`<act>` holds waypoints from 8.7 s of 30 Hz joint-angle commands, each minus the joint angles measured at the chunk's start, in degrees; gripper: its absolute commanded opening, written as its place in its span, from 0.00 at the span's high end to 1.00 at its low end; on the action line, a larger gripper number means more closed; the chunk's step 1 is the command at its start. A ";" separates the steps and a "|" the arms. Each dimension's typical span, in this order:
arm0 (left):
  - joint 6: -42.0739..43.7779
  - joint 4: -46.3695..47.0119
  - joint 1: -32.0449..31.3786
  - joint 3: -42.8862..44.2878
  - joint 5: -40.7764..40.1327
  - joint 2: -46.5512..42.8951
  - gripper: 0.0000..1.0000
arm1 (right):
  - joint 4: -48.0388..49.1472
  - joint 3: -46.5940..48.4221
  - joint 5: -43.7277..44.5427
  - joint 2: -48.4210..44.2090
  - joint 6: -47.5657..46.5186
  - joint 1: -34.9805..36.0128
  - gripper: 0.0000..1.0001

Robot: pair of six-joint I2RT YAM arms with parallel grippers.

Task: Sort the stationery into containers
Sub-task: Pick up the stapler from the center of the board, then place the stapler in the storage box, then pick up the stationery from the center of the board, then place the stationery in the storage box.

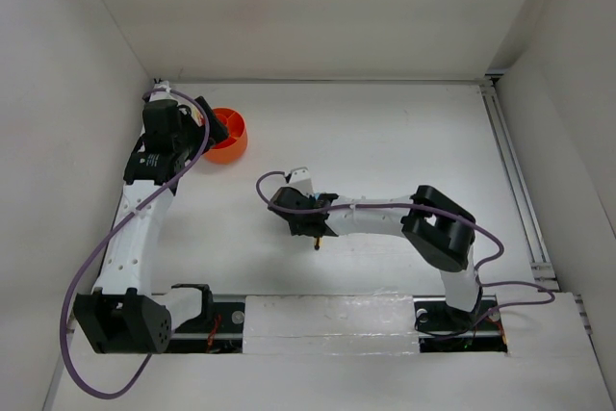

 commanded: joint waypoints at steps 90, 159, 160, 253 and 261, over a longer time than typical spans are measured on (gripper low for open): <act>-23.19 1.62 -2.41 3.37 -15.07 5.87 1.00 | 45.34 -13.22 -31.49 -23.73 -35.38 -18.75 0.40; -51.70 0.56 -2.41 9.17 -21.95 30.31 1.00 | 37.07 -14.18 -32.89 -25.84 -31.42 -21.91 0.41; -51.70 0.56 -2.41 9.17 -21.94 30.31 1.00 | 37.07 -14.18 -32.89 -25.84 -31.42 -21.91 0.41; -12.24 31.33 -2.94 -17.90 48.98 1.91 0.00 | 22.47 1.37 -14.51 -16.62 -26.32 -5.56 1.00; -12.24 31.33 -2.94 -17.90 48.90 2.45 0.18 | 25.02 3.22 -18.20 -17.31 -26.85 -6.62 1.00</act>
